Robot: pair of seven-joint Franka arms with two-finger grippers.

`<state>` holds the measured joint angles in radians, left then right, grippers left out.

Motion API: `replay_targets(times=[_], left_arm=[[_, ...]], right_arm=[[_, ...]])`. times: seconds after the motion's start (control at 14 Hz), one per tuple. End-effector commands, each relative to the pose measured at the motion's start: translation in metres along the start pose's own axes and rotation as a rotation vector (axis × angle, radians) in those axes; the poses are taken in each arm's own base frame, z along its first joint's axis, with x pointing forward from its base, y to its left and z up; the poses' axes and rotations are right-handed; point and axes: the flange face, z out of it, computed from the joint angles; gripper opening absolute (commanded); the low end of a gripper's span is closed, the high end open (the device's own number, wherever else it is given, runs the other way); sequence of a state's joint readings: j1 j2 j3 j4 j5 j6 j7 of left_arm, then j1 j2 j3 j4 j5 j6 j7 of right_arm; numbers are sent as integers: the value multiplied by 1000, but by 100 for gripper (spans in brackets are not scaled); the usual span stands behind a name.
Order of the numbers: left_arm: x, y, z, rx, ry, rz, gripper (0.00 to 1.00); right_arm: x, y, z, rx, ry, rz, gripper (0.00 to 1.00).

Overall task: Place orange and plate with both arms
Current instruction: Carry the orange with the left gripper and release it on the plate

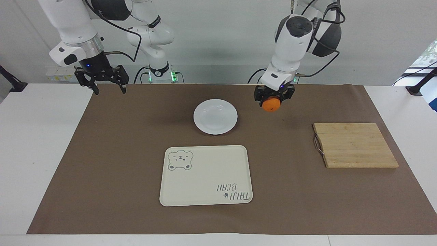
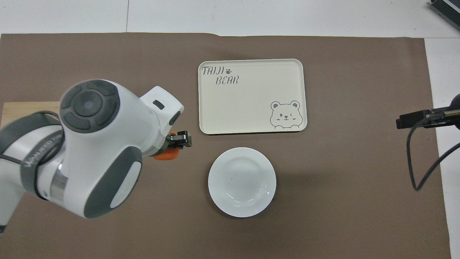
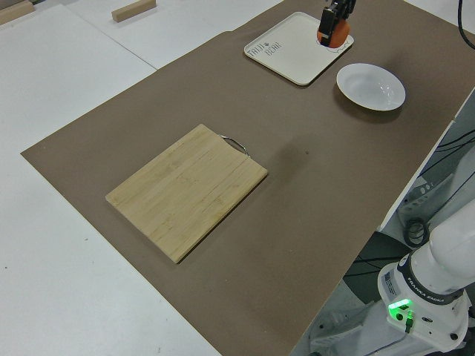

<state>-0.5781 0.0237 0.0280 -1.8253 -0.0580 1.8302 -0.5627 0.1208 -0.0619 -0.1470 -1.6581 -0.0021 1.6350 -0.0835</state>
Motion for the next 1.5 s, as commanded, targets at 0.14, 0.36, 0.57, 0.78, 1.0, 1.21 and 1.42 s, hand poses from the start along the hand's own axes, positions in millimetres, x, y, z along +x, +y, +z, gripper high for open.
replay_targets(times=[0.14,0.36,0.57,0.78,1.0,1.21,1.42], left_arm=[[-51,66,65,-27,19,-52,0],[-83,101,102,-56,49,-55,0],[-103,136,143,-64,58,-77,0],[-121,165,195,-58,59,-89,0],[-115,166,205,-61,66,-93,100],[-101,152,172,-58,61,-112,100],[-74,121,131,-57,59,-120,100]], right_arm=[[-1,3,-2,-14,-13,-14,100],[-1,3,-2,-14,-13,-14,100],[-1,3,-2,-14,-13,-14,100],[-1,3,-2,-14,-13,-14,100],[-1,4,-2,-14,-13,-12,100],[-1,3,-2,-14,-13,-14,100],[-1,3,-2,-14,-13,-14,100]])
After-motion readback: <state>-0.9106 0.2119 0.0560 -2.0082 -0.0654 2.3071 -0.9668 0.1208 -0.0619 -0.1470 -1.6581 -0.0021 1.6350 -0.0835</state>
